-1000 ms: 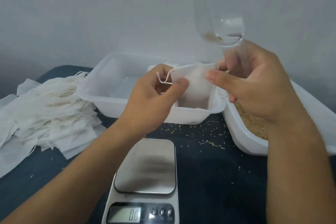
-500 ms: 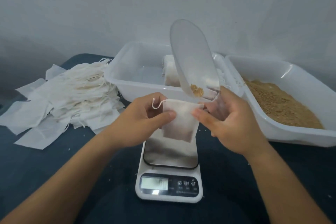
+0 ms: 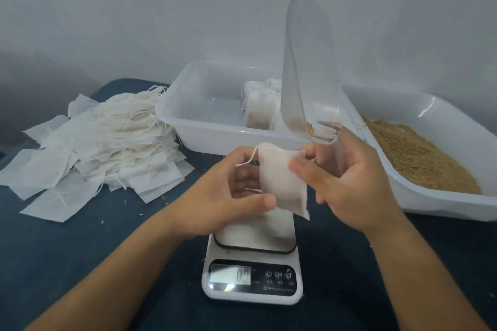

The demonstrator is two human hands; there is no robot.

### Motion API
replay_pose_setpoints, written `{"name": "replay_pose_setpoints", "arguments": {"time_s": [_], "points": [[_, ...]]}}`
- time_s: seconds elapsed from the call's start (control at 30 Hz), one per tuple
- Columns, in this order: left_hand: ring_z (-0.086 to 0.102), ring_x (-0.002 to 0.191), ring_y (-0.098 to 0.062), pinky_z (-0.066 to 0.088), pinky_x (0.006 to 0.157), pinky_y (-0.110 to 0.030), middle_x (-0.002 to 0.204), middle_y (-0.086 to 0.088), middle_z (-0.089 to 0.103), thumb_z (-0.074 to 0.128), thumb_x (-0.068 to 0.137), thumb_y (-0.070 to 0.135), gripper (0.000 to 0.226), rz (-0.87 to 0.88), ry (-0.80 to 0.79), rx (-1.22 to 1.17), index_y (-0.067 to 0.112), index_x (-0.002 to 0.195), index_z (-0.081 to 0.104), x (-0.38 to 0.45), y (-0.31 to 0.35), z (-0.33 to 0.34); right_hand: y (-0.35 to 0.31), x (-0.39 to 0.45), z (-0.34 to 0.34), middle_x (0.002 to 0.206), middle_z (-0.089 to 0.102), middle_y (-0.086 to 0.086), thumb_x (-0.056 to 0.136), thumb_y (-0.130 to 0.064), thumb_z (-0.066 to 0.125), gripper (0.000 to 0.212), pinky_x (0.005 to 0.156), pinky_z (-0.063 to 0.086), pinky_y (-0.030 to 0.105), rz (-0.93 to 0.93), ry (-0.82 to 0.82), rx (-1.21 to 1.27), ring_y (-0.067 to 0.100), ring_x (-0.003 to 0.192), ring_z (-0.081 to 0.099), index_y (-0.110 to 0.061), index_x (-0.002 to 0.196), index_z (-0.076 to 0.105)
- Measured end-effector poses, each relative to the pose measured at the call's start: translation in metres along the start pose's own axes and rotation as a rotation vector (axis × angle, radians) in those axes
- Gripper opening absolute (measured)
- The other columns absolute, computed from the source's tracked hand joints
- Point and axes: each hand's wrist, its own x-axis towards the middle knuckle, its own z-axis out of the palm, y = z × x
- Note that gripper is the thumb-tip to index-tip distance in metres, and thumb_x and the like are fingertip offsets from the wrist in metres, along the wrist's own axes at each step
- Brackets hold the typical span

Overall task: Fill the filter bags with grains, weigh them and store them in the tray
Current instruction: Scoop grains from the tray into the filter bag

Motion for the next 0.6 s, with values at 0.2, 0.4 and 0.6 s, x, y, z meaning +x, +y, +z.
{"name": "replay_pose_setpoints", "arguments": {"time_s": [0.2,0.4,0.6], "points": [[0.072,0.093,-0.015,0.057,0.08,-0.027,0.104,-0.002,0.076,0.078,0.087,0.001,0.037,-0.016,0.008,0.022,0.019,0.118,0.068,0.008,0.006,0.012,-0.025,0.019,-0.014,0.081,0.071,0.001,0.082,-0.037,0.079,0.042,0.043,0.047,0.019,-0.07,-0.02,-0.035,0.007,0.043,0.056,-0.004,0.086,0.054],[0.069,0.085,-0.015,0.056,0.073,-0.025,0.095,-0.004,0.076,0.082,0.085,0.014,0.024,0.029,0.129,0.009,0.027,0.105,0.076,0.006,0.005,0.008,-0.028,0.022,-0.015,0.08,0.06,0.022,0.078,-0.043,0.079,0.058,0.045,0.048,0.022,-0.01,-0.116,-0.098,0.011,0.047,0.051,0.004,0.101,0.054],[0.074,0.09,-0.011,0.058,0.077,-0.029,0.096,0.011,0.078,0.085,0.085,0.026,0.023,0.059,0.347,0.302,0.038,0.102,0.075,0.004,-0.003,0.004,-0.036,0.02,-0.028,0.098,0.075,-0.016,0.077,-0.061,0.074,0.026,0.047,0.051,0.02,0.095,-0.219,-0.251,0.004,0.049,0.062,-0.04,0.089,0.062]]}}
